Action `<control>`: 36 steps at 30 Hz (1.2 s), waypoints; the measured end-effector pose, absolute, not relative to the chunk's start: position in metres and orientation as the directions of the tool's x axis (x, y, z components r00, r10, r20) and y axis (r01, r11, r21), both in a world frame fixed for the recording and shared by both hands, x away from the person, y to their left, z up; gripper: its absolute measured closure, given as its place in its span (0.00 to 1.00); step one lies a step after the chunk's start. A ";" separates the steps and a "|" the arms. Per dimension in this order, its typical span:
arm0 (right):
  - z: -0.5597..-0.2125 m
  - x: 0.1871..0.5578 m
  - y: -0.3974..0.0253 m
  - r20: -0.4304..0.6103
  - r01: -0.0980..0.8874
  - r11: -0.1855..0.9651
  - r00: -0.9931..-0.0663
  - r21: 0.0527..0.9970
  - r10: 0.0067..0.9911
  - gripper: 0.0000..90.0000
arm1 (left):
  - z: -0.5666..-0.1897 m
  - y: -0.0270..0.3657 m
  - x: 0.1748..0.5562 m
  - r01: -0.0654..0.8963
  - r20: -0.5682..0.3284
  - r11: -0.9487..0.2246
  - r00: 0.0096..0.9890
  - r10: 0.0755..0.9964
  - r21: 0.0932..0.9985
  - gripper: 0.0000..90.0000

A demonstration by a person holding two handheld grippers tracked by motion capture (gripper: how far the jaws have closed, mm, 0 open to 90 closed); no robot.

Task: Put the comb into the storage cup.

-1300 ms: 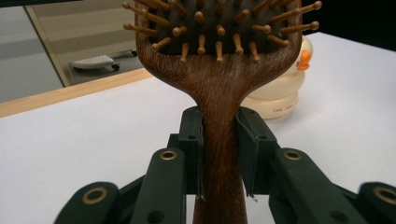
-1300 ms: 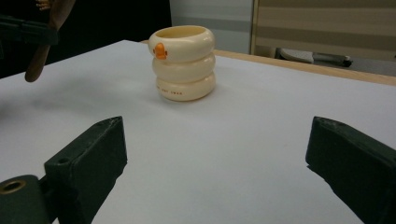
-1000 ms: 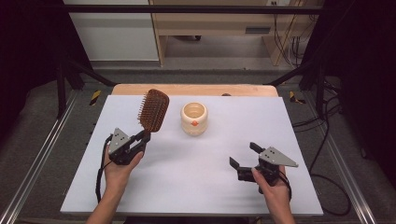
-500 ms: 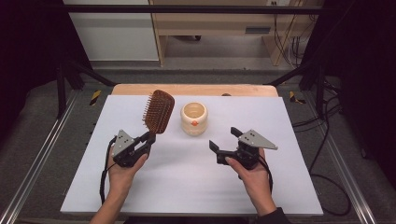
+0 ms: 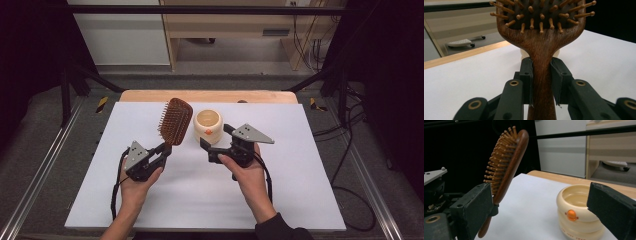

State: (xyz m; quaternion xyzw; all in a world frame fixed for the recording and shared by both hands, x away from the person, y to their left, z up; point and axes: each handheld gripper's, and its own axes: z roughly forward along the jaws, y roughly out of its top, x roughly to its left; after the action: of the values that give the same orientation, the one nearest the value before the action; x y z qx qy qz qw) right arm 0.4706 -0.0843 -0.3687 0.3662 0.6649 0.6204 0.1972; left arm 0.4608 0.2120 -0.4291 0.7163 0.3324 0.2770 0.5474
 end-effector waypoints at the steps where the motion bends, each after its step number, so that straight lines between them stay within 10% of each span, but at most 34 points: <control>1: -0.371 0.471 -0.083 0.197 0.252 -0.034 -0.659 0.967 0.726 0.07 | -0.429 0.211 0.460 0.172 0.034 -0.180 0.627 0.779 0.968 0.81; 36: -0.379 0.465 -0.072 0.253 0.289 -0.063 -0.689 0.955 0.679 0.05 | -0.432 0.184 0.448 0.138 0.067 -0.216 0.678 0.732 0.967 0.81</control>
State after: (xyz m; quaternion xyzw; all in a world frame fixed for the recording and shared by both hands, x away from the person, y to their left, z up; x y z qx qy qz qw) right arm 0.4653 -0.0716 -0.3791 0.3627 0.6670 0.6323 0.1542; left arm 0.4484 0.1836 -0.4324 0.7315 0.2973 0.2697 0.5511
